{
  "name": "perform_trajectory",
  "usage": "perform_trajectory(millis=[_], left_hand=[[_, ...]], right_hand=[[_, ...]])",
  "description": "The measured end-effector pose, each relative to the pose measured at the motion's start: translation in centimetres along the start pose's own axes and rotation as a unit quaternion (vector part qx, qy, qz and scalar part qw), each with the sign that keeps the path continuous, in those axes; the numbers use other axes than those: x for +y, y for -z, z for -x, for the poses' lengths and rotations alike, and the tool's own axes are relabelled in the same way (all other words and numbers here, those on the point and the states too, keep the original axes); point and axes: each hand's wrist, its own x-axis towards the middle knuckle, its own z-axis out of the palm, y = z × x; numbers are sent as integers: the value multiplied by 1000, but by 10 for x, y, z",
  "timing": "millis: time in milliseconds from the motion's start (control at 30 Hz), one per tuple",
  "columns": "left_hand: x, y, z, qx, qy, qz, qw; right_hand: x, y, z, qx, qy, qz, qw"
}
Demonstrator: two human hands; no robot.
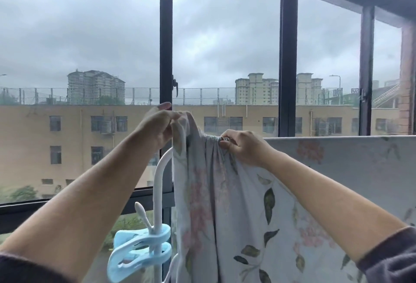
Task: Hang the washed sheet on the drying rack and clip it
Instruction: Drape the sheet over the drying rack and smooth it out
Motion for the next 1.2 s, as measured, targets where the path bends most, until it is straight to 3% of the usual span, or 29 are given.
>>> perform_trajectory(millis=[33, 67, 167, 233, 300, 400, 533, 633, 700, 767, 900, 1033, 1133, 1200], left_hand=[[-2, 5, -8, 38, -41, -21, 998], [-5, 9, -12, 74, -69, -109, 989], [-19, 18, -17, 106, -46, -385, 916], [-27, 19, -13, 76, -3, -485, 871], [-32, 20, -7, 11, -23, -546, 837], [-41, 20, -1, -33, -142, -493, 858], [-40, 6, 3, 36, -279, -413, 866], [-27, 10, -5, 176, -253, -299, 903], [-25, 21, -11, 249, -202, -319, 892], [-30, 27, -12, 222, -153, -419, 867], [-32, 21, 1, 112, -72, -507, 852], [-27, 15, 11, 55, -131, -585, 798], [-23, 10, 10, 44, -183, -556, 810], [-23, 5, 3, 50, -207, -456, 864]], right_hand=[[0, 0, 0, 0, -2, -1, 1000], [1, 0, 0, 0, -3, -3, 1000], [4, -1, 2, 4, -3, -15, 1000], [5, 0, 3, 2, -2, -19, 1000], [5, 0, 4, 1, -2, -15, 1000], [3, -1, 2, -3, -3, -4, 1000], [2, -2, 0, -4, -3, 0, 1000], [4, -1, 2, 5, 0, -8, 1000], [5, -2, 4, 13, 1, -13, 1000], [5, -4, 5, 16, 2, -12, 1000], [3, -3, 4, 10, -1, -14, 1000], [2, -3, 4, 6, -1, -7, 1000], [3, -5, 4, 15, -7, -7, 1000], [3, -6, 3, 20, -8, -10, 1000]])
